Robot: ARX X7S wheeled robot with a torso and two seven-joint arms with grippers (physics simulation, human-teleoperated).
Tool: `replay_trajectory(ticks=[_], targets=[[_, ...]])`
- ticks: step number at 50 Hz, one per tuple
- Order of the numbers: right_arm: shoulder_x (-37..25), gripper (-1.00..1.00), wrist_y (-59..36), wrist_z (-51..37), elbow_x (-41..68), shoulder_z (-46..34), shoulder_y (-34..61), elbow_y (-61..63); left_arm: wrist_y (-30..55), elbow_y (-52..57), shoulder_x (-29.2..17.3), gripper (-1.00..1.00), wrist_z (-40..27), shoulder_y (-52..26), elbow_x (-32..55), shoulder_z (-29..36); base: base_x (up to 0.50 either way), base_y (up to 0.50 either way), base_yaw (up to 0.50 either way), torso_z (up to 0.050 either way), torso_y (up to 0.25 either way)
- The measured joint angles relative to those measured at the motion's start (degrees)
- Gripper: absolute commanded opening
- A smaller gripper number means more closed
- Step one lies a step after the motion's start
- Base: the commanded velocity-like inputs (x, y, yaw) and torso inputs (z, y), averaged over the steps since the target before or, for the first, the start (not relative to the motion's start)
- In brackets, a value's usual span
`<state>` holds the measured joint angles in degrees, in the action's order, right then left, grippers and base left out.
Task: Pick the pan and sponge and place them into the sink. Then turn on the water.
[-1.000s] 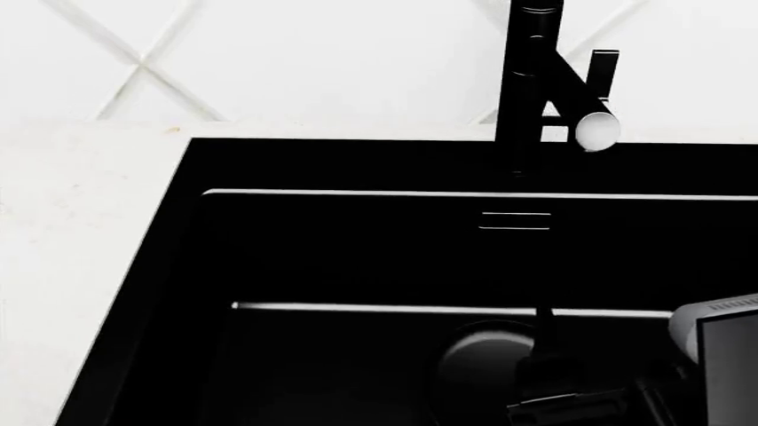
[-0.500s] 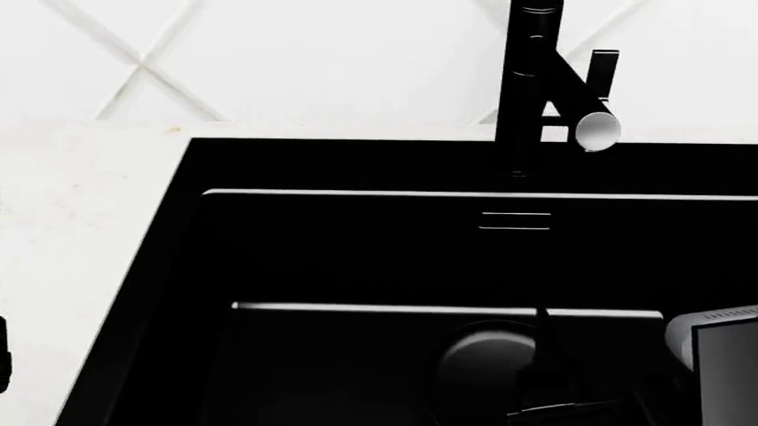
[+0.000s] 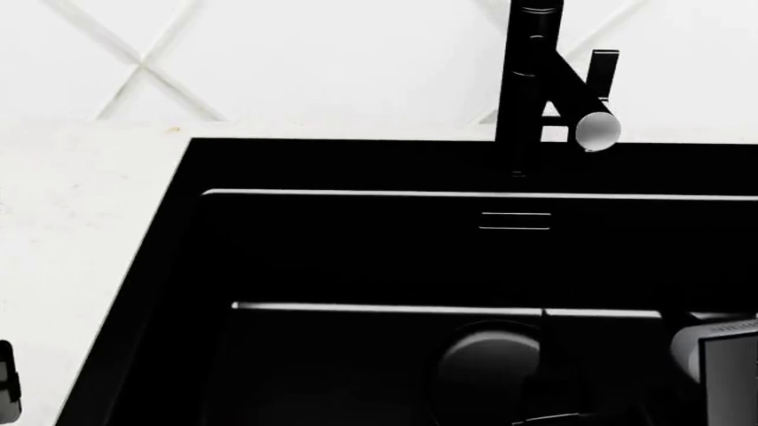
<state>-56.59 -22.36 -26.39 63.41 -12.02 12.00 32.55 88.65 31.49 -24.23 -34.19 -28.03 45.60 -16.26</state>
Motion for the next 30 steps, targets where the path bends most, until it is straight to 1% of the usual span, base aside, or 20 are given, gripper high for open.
replay_trajectory(ticks=[12, 24, 30], targets=[[0.4, 1.0, 0.1, 0.3, -0.3, -0.3, -0.3, -0.2, -2.0, -7.0, 1.3, 1.0, -4.1, -1.9, 3.6, -1.9, 0.0, 0.0, 0.0, 0.0, 0.0], [1.0, 1.0, 0.4, 0.7, -0.7, -0.6, -0.6, -0.7, -5.4, -13.2, 1.7, 1.0, -5.2, -3.9, 3.0, -0.9, 0.0, 0.0, 0.0, 0.0, 0.0], [1.2, 1.0, 0.6, 0.8, -0.9, -0.7, -0.8, -0.7, -7.0, -16.1, 1.4, 1.0, -4.9, -4.3, 2.2, 0.6, 0.0, 0.0, 0.0, 0.0, 0.0]])
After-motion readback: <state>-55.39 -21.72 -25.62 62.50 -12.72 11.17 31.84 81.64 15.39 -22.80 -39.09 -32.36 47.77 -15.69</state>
